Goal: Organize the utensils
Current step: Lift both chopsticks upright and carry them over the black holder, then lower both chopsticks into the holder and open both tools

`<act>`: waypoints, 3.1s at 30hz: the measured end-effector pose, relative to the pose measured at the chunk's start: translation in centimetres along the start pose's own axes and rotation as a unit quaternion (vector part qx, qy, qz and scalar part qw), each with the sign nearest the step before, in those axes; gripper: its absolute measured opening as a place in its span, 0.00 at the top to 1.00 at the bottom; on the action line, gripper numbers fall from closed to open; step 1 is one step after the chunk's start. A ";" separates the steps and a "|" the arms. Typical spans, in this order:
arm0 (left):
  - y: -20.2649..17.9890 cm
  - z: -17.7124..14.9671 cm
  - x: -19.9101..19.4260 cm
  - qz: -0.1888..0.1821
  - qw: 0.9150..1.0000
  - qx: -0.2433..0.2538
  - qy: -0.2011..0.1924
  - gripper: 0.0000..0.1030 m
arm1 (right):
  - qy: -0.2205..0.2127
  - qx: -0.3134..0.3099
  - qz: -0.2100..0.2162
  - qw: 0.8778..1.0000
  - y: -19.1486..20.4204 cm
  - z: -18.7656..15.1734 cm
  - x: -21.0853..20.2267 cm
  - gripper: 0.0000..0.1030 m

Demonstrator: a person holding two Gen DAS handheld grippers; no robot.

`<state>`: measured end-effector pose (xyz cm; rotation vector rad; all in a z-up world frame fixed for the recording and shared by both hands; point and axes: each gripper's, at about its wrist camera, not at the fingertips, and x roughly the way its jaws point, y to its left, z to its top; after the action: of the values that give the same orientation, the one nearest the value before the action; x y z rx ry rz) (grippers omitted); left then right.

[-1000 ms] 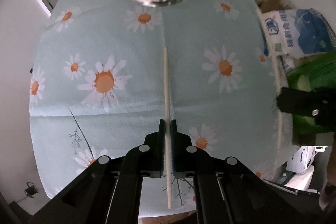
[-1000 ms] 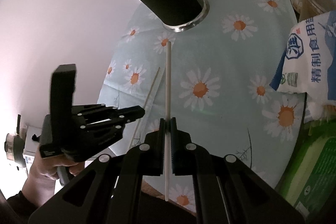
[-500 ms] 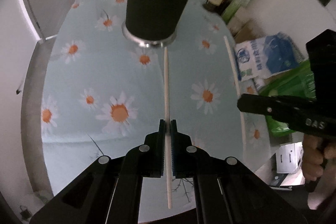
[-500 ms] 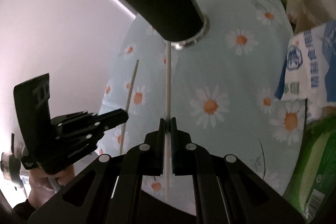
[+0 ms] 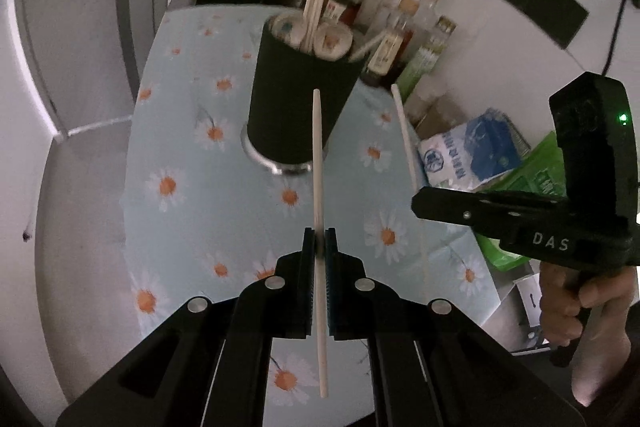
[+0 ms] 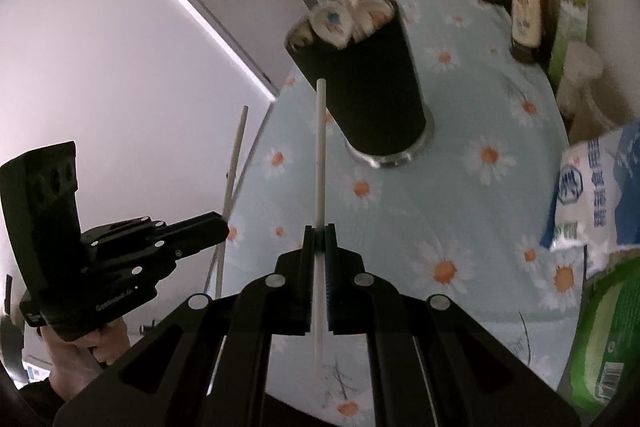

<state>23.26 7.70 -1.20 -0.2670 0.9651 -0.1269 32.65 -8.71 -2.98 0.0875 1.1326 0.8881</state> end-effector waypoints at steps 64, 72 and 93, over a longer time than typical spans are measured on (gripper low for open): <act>3.2 16.0 1.7 -0.087 0.940 0.027 -0.329 0.96 | -0.326 -0.059 -0.064 0.941 -0.1 14.7 0.0 0.94; 3.6 14.7 3.4 -0.068 0.947 0.028 -0.313 0.96 | -0.304 -0.037 -0.056 0.950 -0.9 14.2 1.2 0.94; 3.5 11.6 0.3 -0.044 0.951 0.034 -0.305 0.95 | -0.314 -0.024 -0.058 0.947 0.7 11.6 -2.5 0.85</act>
<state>32.91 12.93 3.84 -0.2638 0.3325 -0.1478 41.31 -5.67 4.56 0.2436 0.5128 0.7068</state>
